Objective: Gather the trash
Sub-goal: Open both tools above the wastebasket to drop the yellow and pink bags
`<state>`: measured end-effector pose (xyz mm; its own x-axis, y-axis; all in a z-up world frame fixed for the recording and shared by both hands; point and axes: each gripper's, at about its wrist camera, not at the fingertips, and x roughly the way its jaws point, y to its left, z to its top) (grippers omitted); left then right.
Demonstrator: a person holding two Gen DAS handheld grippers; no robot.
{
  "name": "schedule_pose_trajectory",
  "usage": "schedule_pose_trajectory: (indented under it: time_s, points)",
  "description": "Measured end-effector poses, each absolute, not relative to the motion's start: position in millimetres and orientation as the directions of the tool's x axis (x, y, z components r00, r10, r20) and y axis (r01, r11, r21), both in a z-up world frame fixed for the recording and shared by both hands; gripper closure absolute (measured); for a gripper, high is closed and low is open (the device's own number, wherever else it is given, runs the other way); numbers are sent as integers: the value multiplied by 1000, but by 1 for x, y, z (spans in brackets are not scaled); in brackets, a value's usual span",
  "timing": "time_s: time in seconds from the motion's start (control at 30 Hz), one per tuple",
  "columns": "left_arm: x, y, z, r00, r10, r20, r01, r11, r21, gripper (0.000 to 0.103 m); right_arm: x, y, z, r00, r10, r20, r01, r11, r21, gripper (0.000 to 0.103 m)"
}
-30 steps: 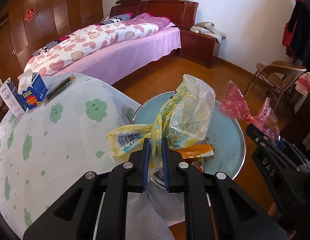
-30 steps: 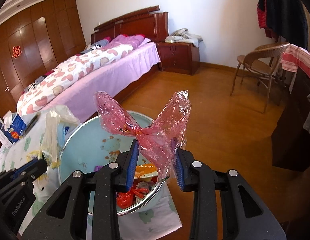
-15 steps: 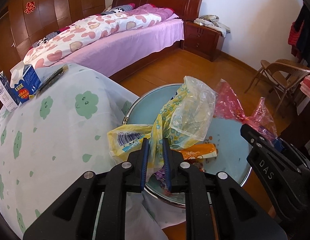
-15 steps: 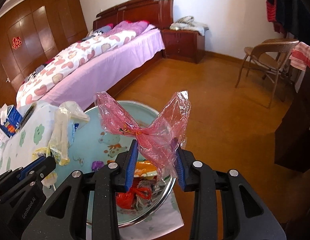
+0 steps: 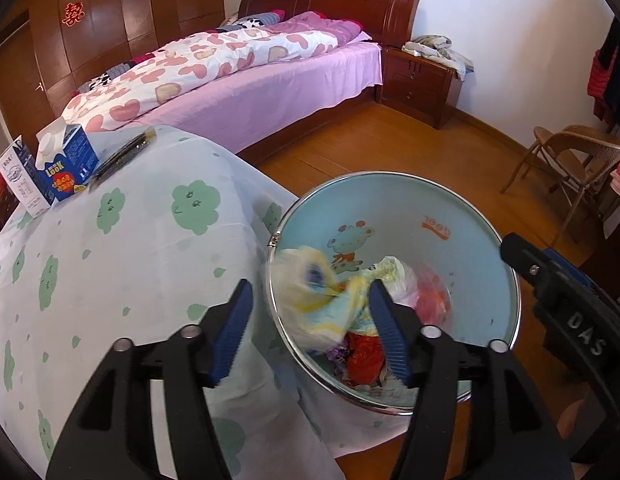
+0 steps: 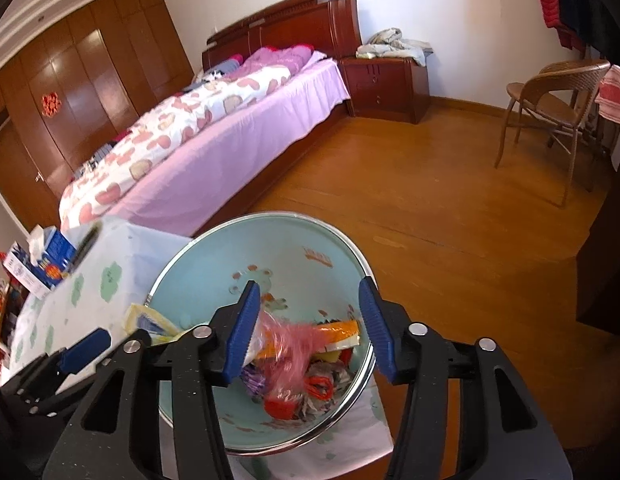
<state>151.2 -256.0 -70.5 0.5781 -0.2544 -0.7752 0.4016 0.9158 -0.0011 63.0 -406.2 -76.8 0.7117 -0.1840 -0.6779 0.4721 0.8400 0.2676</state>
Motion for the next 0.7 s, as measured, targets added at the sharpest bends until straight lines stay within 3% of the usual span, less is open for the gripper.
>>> schedule_pose_trajectory:
  time_s: [0.07, 0.13, 0.5, 0.7]
  points:
    - [150, -254, -69, 581, -260, -771, 406, 914, -3, 40, 55, -403, -75, 726, -206, -656, 486, 829, 277, 41]
    - [146, -250, -66, 594, -253, -764, 397, 918, 5, 30, 58, -398, -72, 732, -223, -644, 500, 818, 286, 38]
    - [124, -220, -55, 632, -250, -733, 392, 919, 24, 19, 39, -392, -62, 733, -260, -628, 533, 793, 294, 14]
    - [111, -197, -55, 628, -242, -740, 371, 928, 12, 17, 20, -395, -60, 725, -221, -652, 510, 809, 293, 13]
